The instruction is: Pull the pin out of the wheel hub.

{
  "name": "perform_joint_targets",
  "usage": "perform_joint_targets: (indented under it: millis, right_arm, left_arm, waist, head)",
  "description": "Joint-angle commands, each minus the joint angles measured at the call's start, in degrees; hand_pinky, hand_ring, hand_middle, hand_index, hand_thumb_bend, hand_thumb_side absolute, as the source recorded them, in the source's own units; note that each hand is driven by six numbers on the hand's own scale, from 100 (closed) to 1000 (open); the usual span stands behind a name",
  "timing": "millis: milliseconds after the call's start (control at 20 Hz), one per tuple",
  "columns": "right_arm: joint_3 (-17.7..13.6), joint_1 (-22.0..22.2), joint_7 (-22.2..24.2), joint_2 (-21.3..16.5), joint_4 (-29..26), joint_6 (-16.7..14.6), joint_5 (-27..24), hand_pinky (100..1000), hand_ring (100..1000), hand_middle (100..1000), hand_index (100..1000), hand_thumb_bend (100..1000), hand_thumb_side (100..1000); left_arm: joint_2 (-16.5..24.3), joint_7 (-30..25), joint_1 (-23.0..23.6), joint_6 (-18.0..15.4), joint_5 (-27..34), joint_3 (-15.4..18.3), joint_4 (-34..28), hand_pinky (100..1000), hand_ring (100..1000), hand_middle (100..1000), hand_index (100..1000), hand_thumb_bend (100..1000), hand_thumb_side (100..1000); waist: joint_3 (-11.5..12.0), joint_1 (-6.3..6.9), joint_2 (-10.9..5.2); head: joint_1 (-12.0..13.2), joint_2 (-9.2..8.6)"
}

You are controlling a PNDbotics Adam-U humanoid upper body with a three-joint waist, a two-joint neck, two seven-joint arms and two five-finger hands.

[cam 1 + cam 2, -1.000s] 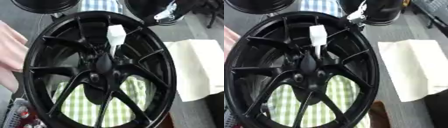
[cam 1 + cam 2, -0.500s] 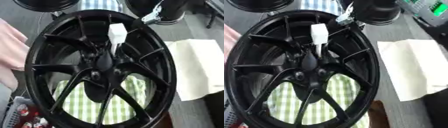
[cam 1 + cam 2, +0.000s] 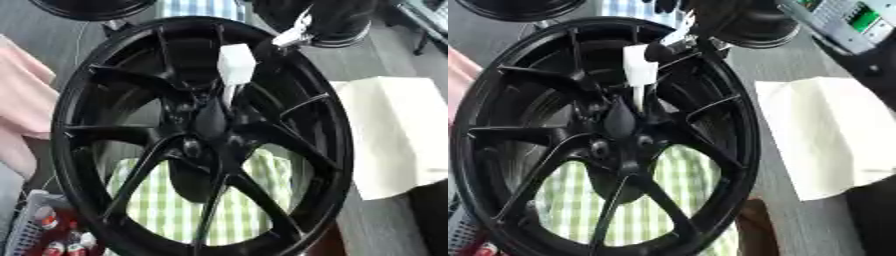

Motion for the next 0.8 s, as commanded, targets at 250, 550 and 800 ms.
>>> perform_joint_targets:
  millis: [250, 550, 800]
  right_arm:
    - [-2.69, 1.21, -2.22, -1.13, -4.46, 2.84, -3.95, 822, 803, 698, 829, 624, 389]
    - [-2.98, 2.36, -2.52, -0.62, -5.60, 1.79, -5.17, 827, 812, 708, 832, 635, 372]
    - [-3.97, 2.53, -3.20, 1.90, -6.55, 0.66, -2.64, 830, 821, 715, 834, 643, 361]
  left_arm:
    - [0.90, 0.25, 0.31, 0.19, -0.04, 0.33, -0.85, 747, 602, 570, 673, 112, 791]
    - [0.68, 0.27, 0.31, 0.25, -0.03, 0.37, -0.90, 747, 601, 569, 673, 114, 792]
    - [0.48, 0.29, 0.55, 0.31, 0.01, 0.38, -0.87, 747, 601, 568, 673, 117, 795]
  waist:
    - [-0.64, 0.21, -1.91]
    - [-0.25, 0.17, -1.68]
    - [-0.56, 0.14, -1.79]
  head:
    - [0.86, 0.69]
    - [0.67, 0.31]
    - [1.00, 0.28]
